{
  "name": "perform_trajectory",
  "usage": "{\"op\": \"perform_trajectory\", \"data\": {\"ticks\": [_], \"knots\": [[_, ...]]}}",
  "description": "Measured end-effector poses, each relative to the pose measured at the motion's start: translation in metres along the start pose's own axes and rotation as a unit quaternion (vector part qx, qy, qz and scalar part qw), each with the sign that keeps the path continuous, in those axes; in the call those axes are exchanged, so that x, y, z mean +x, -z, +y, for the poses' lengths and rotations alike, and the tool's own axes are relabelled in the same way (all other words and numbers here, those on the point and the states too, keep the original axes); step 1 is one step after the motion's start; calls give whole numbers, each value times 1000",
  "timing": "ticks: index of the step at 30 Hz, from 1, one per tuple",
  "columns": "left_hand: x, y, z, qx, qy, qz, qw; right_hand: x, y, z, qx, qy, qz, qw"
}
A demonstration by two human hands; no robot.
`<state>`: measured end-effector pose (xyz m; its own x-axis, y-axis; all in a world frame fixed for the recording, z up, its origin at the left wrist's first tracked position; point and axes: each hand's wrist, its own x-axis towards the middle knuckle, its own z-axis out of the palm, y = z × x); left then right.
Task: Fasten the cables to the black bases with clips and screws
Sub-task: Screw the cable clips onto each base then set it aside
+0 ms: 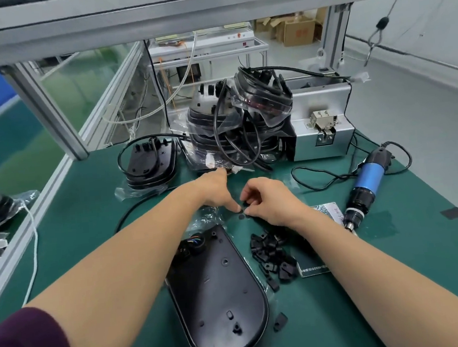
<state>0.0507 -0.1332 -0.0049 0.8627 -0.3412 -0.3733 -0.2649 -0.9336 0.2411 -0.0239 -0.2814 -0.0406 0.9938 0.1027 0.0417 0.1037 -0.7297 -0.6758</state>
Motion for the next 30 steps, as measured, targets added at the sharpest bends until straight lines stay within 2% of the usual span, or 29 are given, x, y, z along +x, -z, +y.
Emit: {"op": "perform_trajectory", "data": {"ticks": [3, 6, 9, 13, 16, 18, 22, 25, 30], "knots": [[1, 0, 0, 59, 8, -1, 998, 2, -2, 0, -31, 5, 3, 1000], [1, 0, -7, -48, -13, -25, 998, 2, -2, 3, -56, 7, 15, 998], [-1, 11, -14, -155, 6, -72, 985, -1, -4, 6, -45, 12, 30, 998], [-3, 17, -12, -206, 14, -165, 965, -5, -7, 4, -22, 42, 49, 998], [0, 12, -10, -164, -3, -118, 979, -9, -8, 6, 2, 65, 49, 997], [0, 10, -10, -182, -9, -84, 980, -10, -9, 8, 11, 72, 72, 995], [-2, 13, -15, -287, -22, -82, 954, -6, -11, 3, 6, 81, 110, 991], [-1, 12, -21, -347, -36, -39, 936, -1, -12, 3, 7, 70, 126, 989], [1, 11, -26, -369, -39, -19, 928, 5, -14, 4, 16, 54, 135, 989]]}}
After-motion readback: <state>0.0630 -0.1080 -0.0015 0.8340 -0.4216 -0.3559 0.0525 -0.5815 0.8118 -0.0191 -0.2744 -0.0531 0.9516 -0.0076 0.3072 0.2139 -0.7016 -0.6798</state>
